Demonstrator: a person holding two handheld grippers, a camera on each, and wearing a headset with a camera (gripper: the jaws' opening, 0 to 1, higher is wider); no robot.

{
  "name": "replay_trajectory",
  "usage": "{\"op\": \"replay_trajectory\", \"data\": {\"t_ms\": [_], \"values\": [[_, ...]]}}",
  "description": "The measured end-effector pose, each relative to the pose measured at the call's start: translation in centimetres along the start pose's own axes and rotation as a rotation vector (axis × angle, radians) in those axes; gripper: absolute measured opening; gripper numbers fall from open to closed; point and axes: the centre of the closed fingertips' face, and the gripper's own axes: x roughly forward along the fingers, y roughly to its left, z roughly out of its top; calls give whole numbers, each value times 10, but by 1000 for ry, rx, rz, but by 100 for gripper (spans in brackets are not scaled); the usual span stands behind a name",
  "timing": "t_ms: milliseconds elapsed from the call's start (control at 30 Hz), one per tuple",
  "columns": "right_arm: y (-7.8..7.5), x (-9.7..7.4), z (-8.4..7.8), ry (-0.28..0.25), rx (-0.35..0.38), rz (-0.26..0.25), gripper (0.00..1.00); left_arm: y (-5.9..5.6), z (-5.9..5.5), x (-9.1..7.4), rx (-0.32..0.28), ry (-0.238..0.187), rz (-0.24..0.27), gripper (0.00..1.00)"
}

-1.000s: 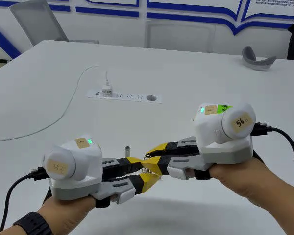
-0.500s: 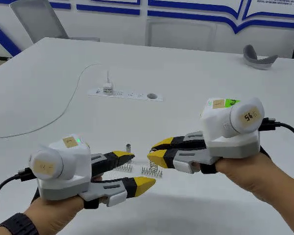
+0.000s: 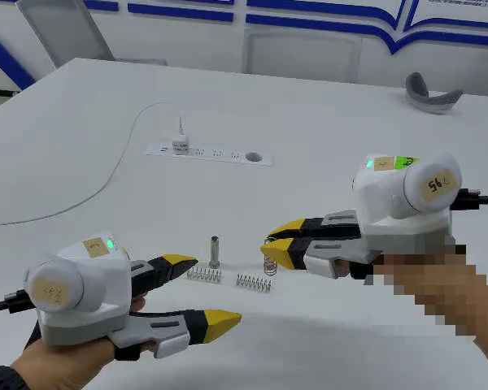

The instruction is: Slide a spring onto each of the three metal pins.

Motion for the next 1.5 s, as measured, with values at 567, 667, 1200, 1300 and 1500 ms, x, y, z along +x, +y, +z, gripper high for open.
{"op": "replay_trajectory", "data": {"t_ms": [567,667,1200,1300,1500], "values": [[-28,-24,-1,-22,25,-81,11,22,-7,-16,-10,7,65,72],[-36,-29,0,-32,33,-101,11,24,-7,-17,-13,7,74,72],[-79,-51,-1,-57,75,-207,11,27,-8,-19,-20,9,90,73],[-87,-51,-3,-60,85,-223,11,27,-8,-19,-21,10,93,73],[-98,-46,-11,-52,101,-245,11,27,-8,-19,-24,11,95,73]]}}
